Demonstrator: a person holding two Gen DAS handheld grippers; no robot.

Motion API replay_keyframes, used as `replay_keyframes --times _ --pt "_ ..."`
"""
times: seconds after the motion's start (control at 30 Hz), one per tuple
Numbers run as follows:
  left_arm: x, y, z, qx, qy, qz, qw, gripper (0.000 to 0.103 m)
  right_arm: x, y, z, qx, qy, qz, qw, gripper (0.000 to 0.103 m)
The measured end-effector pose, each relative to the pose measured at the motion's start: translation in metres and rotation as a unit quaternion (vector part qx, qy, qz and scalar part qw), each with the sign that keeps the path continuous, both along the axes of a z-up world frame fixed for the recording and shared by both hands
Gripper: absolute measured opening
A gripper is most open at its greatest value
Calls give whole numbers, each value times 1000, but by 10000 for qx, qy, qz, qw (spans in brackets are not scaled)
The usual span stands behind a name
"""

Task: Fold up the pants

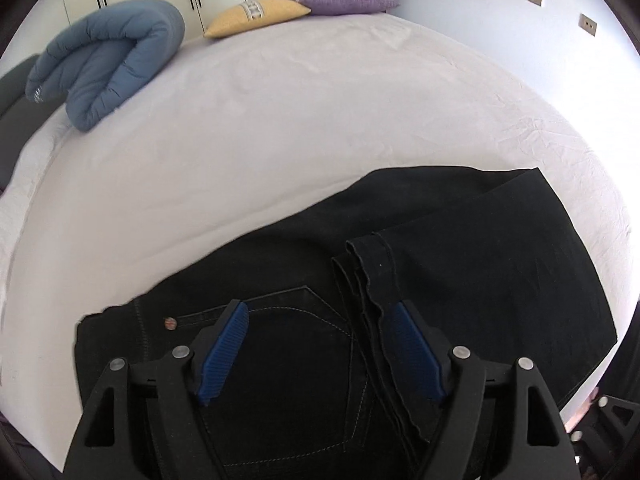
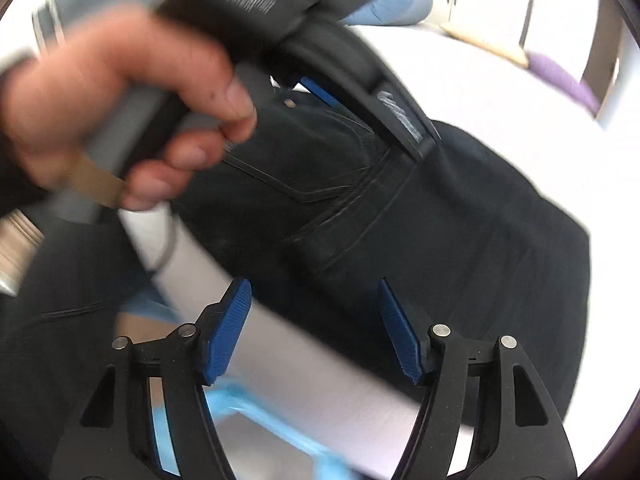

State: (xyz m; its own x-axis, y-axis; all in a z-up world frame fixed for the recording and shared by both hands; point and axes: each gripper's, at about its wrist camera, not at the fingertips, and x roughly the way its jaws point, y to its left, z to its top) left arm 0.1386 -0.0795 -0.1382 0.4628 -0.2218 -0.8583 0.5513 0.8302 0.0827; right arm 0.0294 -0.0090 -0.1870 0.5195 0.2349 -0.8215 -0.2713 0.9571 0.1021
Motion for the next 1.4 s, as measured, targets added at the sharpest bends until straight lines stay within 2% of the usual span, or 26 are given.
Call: replay_keyframes --times 0.07,0.17,0.3,0.33,0.4,0.47,0.67,0.8,0.87,0.9,0.93,0.97,1.03,1.17,1.3,1.4 --pt "-6 -6 3 132 -112 -35 9998 77 -13 -20 10 775 125 -253 9966 64" --pt "-9 -3 4 148 -92 -88 9998 77 -24 -61 15 1779 357 -712 9808 61" --pt "-15 1 4 103 -20 -160 9998 72 -26 -137 19 2484 300 -1451 9573 33" --pt "-15 -1 5 89 4 -177 9998 70 -26 -154 19 2580 277 -1653 9515 32" --pt "-19 -5 7 60 42 -224 9997 65 -24 -182 23 2687 208 -1977 9425 32" --pt "-23 -9 9 -24 134 -252 9996 55 -19 -205 30 2875 166 -2049 9355 32" --pt "-38 -18 -3 -101 374 -264 9989 49 30 -258 26 3127 189 -1896 9305 32" --pt "-49 -21 -40 231 647 -254 9973 47 75 -300 3 3379 452 -1769 9233 32" --pt "-56 -19 -43 167 476 -236 9984 47 92 -309 -26 3387 802 -1794 9202 32" --pt "-59 -19 -44 197 435 -225 9986 47 101 -318 -37 3424 1007 -1805 9165 26" --pt "-61 -20 -44 231 386 -229 9987 48 106 -324 -55 3491 1165 -1841 9114 25" --pt "-65 -21 -46 296 299 -266 9988 48 103 -328 -58 3632 1089 -1791 9078 26" --pt "-68 -22 -49 324 229 -286 9988 48 100 -331 -61 3682 1088 -1666 9082 26" --pt "-70 -18 -50 176 271 -266 9991 48 75 -328 -62 3402 1169 -1328 9236 26" --pt "-70 -13 -49 88 268 -239 9993 48 33 -323 -64 3486 1245 -1128 9221 26" --pt "-69 -10 -49 108 202 -201 9995 48 12 -301 -64 3489 1258 -997 9233 26"
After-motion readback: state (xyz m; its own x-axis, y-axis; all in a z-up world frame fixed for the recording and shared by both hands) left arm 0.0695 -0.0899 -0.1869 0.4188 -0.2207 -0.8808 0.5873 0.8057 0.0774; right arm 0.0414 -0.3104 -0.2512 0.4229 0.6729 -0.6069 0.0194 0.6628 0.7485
